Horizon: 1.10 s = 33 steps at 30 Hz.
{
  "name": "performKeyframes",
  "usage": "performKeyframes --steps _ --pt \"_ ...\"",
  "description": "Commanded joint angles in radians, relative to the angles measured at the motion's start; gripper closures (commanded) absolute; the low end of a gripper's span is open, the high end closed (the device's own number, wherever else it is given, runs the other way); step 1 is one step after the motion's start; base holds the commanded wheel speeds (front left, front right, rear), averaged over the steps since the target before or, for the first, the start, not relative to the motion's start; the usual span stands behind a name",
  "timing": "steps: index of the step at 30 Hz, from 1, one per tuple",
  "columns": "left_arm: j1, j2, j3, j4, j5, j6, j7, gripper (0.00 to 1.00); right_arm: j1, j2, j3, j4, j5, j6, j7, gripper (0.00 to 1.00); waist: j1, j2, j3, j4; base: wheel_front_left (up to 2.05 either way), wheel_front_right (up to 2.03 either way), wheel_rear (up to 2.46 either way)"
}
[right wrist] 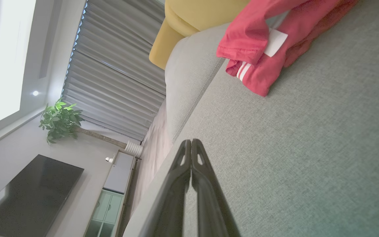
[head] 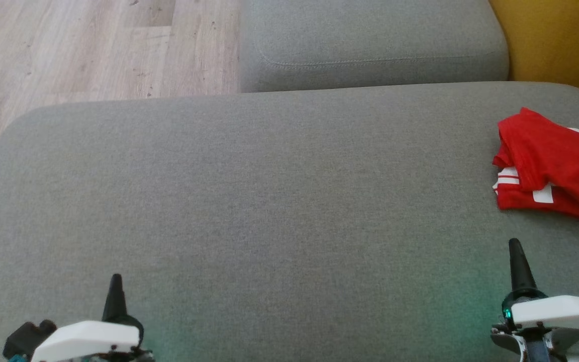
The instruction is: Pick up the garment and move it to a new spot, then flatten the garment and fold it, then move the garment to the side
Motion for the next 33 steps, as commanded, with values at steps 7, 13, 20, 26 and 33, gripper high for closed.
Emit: performKeyframes --steps 7,13,20,26,33 --pt "-0.070 -0.010 0.074 -0.017 -0.067 -0.031 0.021 1.00 -0.072 -0.016 0.003 -0.023 0.100 0.005 0.016 1.00 -0.0001 0.0000 0.005 -0.005 0.00 0.00 0.00" --pt "-0.082 -0.023 0.102 -0.012 -0.114 -0.051 0.036 1.00 -0.085 -0.016 -0.003 -0.019 0.171 0.005 0.025 1.00 -0.0001 0.0000 0.009 -0.008 0.00 0.00 0.00" --pt "-0.096 -0.038 0.135 -0.006 -0.168 -0.074 0.054 1.00 -0.101 -0.017 -0.010 -0.013 0.252 0.006 0.035 1.00 -0.0001 0.0000 0.014 -0.013 0.00 0.00 0.00" --pt "-0.107 -0.050 0.163 -0.001 -0.215 -0.093 0.069 1.00 -0.114 -0.017 -0.016 -0.008 0.322 0.006 0.044 1.00 -0.0001 0.0000 0.018 -0.017 0.00 0.00 0.00" --pt "-0.121 -0.065 0.196 0.005 -0.270 -0.116 0.087 1.00 -0.129 -0.017 -0.023 -0.002 0.404 0.006 0.054 1.00 -0.0001 0.0000 0.022 -0.021 0.00 0.00 0.00"
